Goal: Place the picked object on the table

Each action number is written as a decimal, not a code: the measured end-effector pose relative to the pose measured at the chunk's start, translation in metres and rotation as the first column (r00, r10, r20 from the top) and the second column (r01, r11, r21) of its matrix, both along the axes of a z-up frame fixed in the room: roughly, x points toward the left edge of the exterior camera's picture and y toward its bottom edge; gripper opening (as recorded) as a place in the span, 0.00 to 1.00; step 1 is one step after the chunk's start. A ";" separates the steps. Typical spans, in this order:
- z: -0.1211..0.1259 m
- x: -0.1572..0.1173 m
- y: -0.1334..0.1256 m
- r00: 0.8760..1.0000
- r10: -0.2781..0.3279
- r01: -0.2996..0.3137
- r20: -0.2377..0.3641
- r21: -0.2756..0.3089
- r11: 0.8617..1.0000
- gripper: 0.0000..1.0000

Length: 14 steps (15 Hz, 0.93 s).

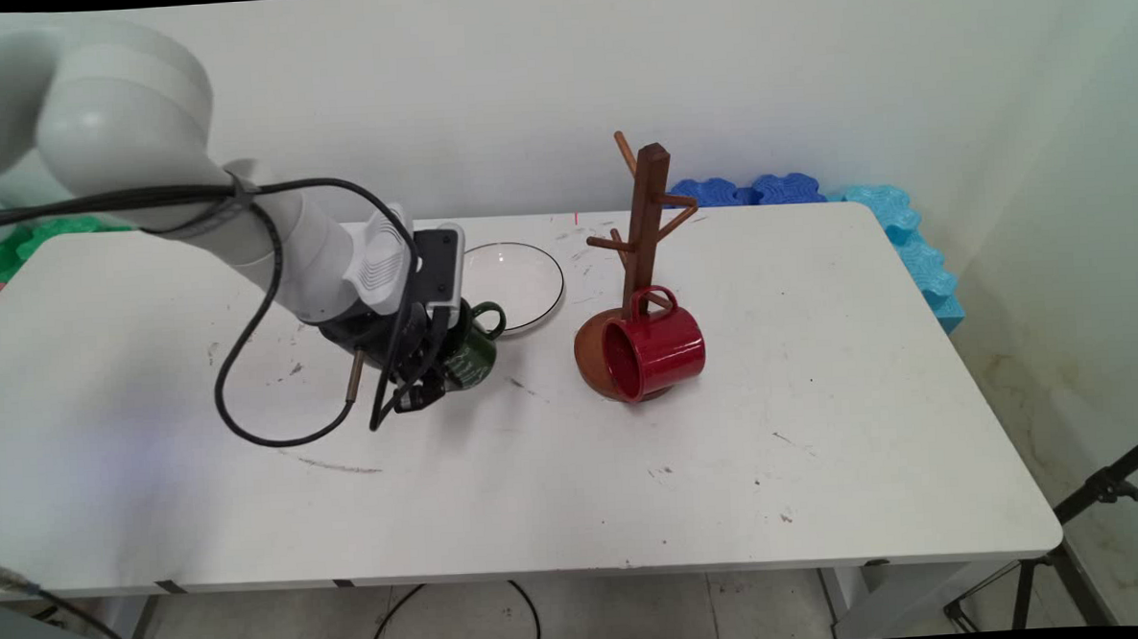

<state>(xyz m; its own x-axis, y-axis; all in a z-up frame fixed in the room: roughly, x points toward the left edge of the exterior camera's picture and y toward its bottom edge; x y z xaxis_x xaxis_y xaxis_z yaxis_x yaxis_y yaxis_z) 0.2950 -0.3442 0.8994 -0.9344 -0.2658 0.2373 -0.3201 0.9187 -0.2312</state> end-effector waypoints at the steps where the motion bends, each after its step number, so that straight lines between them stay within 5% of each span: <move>1: -0.004 0.001 -0.005 1.000 -0.009 0.009 0.015 0.007 1.000 0.00; 14: -0.041 0.004 -0.047 0.993 -0.059 0.052 0.098 0.079 0.996 0.00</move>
<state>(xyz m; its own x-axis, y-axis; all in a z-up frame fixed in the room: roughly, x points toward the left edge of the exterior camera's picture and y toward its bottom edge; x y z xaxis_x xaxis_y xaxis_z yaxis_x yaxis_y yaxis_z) 0.2993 -0.3914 0.8583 -0.9662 -0.2264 0.1233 -0.2468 0.9506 -0.1885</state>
